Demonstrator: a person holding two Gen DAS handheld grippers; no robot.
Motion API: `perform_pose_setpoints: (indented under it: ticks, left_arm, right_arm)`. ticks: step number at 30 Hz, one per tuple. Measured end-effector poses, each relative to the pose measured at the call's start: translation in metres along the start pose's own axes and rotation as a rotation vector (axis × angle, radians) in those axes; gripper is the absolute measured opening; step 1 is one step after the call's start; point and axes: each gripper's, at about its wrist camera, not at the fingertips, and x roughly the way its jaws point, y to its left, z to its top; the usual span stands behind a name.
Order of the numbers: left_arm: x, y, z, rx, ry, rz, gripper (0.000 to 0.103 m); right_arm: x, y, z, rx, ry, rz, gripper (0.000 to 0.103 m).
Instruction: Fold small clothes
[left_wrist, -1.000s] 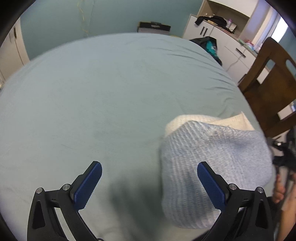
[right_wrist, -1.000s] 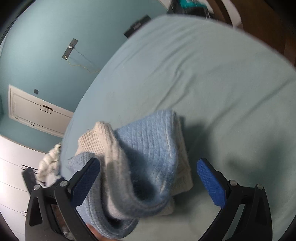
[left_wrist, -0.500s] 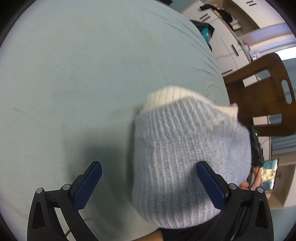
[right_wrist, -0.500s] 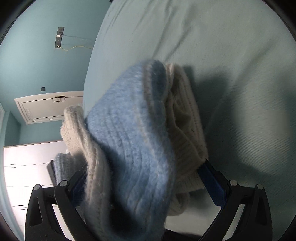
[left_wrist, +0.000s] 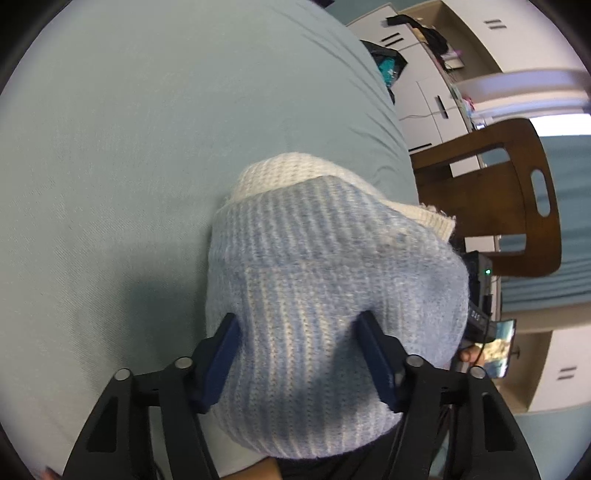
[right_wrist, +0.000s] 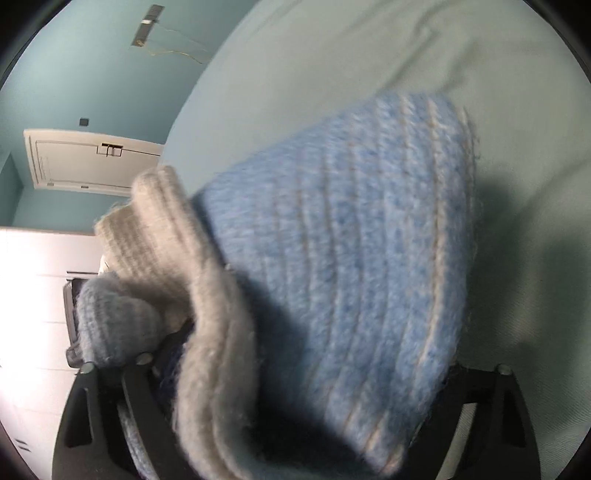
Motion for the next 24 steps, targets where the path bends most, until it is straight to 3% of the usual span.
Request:
perform_pose_setpoints:
  ticks: [3,5,9,12,15,17,20,24]
  left_arm:
    - [-0.008,-0.005,-0.001,0.015,-0.017,0.007,0.054]
    - [-0.016,-0.01,0.001,0.034,-0.034,0.009,0.04]
    - [-0.023,-0.001,0.01,0.012,-0.068,0.039,0.037]
    - [-0.024,0.026,0.018,-0.121,-0.093,-0.013,0.037]
    - [-0.025,0.048,0.012,-0.222,-0.074,-0.069,0.052]
    - [-0.027,0.056,0.004,-0.285,-0.089,-0.029,0.09]
    - [-0.03,0.05,0.002,-0.229,-0.13,-0.024,0.103]
    - [-0.024,0.044,0.004,-0.195,-0.113,-0.075,0.103]
  right_arm:
    - [-0.006,0.015,-0.004,-0.012,-0.035,-0.011,0.085]
    - [-0.011,0.03,-0.008,-0.042,-0.066,0.018,0.085]
    - [-0.009,0.061,-0.007,-0.093,-0.127,0.059,0.085]
    - [0.005,0.08,0.003,-0.109,-0.15,0.044,0.085]
    - [0.007,0.078,0.013,-0.121,-0.139,0.044,0.087]
    - [0.002,0.072,0.006,-0.15,-0.128,0.05,0.09]
    - [0.001,0.064,-0.001,-0.148,-0.091,0.007,0.096]
    - [0.002,0.05,0.007,-0.089,-0.057,-0.009,0.102]
